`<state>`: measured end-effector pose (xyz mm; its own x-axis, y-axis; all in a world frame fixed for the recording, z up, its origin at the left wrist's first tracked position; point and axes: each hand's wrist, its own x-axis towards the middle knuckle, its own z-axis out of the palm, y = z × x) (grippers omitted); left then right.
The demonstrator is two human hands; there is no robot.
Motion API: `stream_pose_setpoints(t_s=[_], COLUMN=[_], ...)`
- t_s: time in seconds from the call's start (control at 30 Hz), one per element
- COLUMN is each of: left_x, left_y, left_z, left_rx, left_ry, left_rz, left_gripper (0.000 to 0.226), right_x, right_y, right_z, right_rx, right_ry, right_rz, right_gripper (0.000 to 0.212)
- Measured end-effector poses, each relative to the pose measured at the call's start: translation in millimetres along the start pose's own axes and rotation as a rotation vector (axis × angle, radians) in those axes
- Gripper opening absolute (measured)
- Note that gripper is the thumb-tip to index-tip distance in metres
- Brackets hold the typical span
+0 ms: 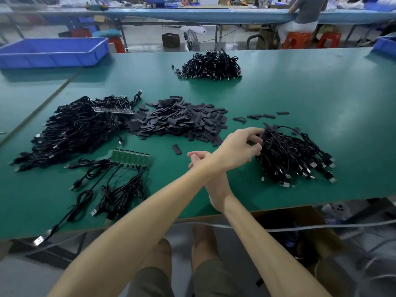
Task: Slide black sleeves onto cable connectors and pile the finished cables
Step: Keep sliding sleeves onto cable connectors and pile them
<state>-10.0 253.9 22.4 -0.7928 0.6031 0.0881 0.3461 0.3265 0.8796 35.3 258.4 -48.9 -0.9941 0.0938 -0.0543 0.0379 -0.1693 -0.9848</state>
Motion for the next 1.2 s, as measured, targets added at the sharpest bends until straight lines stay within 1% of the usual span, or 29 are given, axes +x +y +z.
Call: stream_pose_setpoints(t_s=[0.1, 0.13, 0.17, 0.2, 0.27, 0.33, 0.37, 0.4, 0.47, 0.53, 0.67, 0.77, 0.9, 1.1, 1.2], left_x=[-19, -25, -31, -37, -48, -63, -71, -78, -90, -95, -94, -89, -84, -86, -86], left_y=[-5, -9, -13, -19, -33, -47, -53, -59, -67, -73, -69, -60, -54, -55, -57], left_z=[-30, -43, -58, -74, -108, -140, -152, -162, -175, -181, -171, -151, -133, -127, -123], left_rx=[0.122, 0.198, 0.289, 0.401, 0.678, 0.935, 1.028, 1.084, 1.068, 0.941, 0.679, 0.593, 0.575, 0.578, 0.593], left_ry=[0.088, 0.110, 0.125, 0.129, 0.099, 0.054, 0.034, 0.004, -0.046, -0.041, 0.046, -0.001, -0.064, -0.013, 0.037], left_rz=[0.071, 0.062, 0.024, -0.039, -0.241, -0.493, -0.594, -0.665, -0.727, -0.707, -0.498, -0.368, -0.331, -0.330, -0.338], left_gripper=[0.036, 0.034, 0.033, 0.033, 0.032, 0.024, 0.024, 0.029, 0.032, 0.029, 0.017, 0.021, 0.011, 0.009, 0.008], right_x=[5, 6, 6, 4, 3, 3, 3, 3, 3, 2, 2, 3, 5, 8, 8], right_y=[0, 0, 0, -1, 1, 2, 3, 3, 4, 3, 4, 6, 8, 12, 12], right_z=[1, 2, 3, 5, 5, 3, 3, 4, 4, 5, 9, 14, 12, 12, 11], right_rx=[-0.162, -0.219, -0.210, -0.151, -0.074, -0.123, -0.142, -0.149, -0.157, -0.184, -0.257, -0.389, -0.432, -0.501, -0.491], right_ry=[0.032, 0.050, 0.069, 0.071, 0.045, 0.047, 0.043, 0.039, 0.027, 0.026, -0.011, -0.078, -0.022, 0.027, 0.036], right_rz=[-0.004, -0.030, -0.047, -0.057, -0.080, -0.100, -0.109, -0.113, -0.116, -0.115, -0.155, -0.203, -0.174, -0.122, -0.112], right_gripper=[0.019, 0.021, 0.024, 0.024, 0.016, 0.014, 0.015, 0.016, 0.017, 0.014, 0.007, 0.012, 0.014, 0.020, 0.023])
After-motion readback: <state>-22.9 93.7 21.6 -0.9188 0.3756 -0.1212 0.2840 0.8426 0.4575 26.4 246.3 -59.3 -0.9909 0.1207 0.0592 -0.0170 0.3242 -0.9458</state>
